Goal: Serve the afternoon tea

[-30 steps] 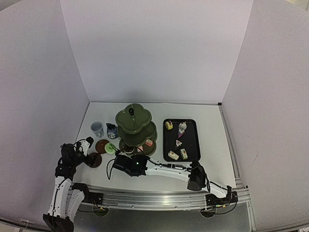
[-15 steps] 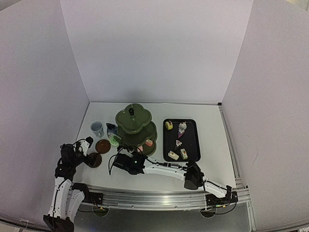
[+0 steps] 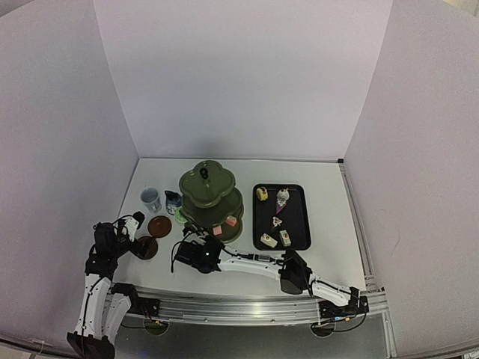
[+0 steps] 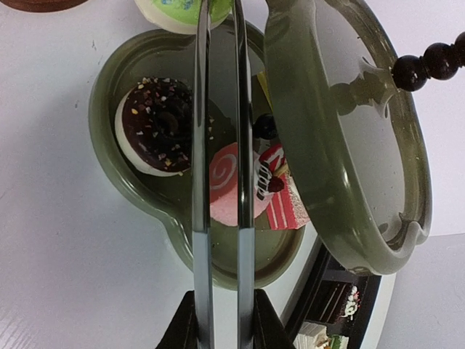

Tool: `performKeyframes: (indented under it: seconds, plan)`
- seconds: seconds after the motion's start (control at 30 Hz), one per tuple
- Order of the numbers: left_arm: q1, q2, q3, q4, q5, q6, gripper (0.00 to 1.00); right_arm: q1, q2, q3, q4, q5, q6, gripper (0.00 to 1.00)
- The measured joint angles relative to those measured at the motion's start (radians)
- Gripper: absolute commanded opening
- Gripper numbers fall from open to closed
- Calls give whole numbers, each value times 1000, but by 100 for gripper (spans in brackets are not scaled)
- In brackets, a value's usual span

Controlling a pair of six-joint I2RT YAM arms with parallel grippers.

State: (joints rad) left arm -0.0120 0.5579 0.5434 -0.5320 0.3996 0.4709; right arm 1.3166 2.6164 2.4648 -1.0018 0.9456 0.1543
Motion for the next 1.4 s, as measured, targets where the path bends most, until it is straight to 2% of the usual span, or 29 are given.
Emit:
performKeyframes:
  seconds: [1.03,1.07,1.23,1.4]
  plan:
    - [0,6,0,-1,8,0,100,-60,0,-118,6,50,4,0]
    - [0,6,0,-1,8,0,100,-59,0,-118,5,50,4,2]
    - [0,6,0,-1,8,0,99,-59,0,-118,2,50,4,21]
    - [0,6,0,-1,9,0,100,-59,0,-118,-4,56,10,29]
